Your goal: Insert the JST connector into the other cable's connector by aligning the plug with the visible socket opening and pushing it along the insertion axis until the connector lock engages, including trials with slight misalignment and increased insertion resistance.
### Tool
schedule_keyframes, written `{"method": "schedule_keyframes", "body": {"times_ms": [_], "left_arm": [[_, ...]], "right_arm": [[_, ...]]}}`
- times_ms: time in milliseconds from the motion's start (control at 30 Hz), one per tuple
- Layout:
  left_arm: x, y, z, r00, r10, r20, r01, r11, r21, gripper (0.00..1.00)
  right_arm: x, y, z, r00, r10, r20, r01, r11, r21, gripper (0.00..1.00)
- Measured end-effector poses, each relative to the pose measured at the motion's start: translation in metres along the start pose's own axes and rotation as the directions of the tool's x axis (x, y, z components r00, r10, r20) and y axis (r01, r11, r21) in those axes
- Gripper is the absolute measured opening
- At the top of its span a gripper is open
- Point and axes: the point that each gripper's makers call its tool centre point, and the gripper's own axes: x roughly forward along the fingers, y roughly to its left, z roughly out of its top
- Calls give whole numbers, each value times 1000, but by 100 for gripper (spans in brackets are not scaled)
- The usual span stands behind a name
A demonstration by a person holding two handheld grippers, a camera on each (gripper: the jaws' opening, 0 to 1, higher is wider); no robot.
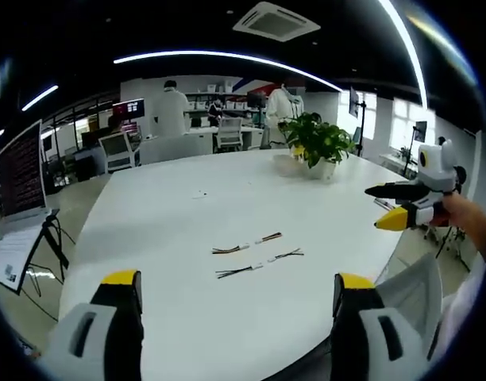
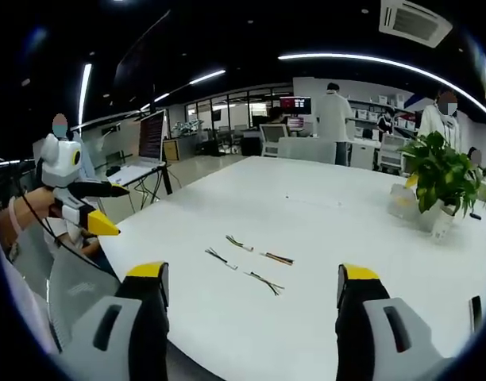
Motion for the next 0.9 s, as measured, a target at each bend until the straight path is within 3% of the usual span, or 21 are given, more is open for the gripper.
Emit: {"method": "schedule_keyframes", "body": {"times_ms": [900], "left_arm": [[9,1,-14,999,0,-39,0,1000,-8,99]], "right_arm": [[1,-2,-4,1000,-19,-11,19,999,31,83]]}}
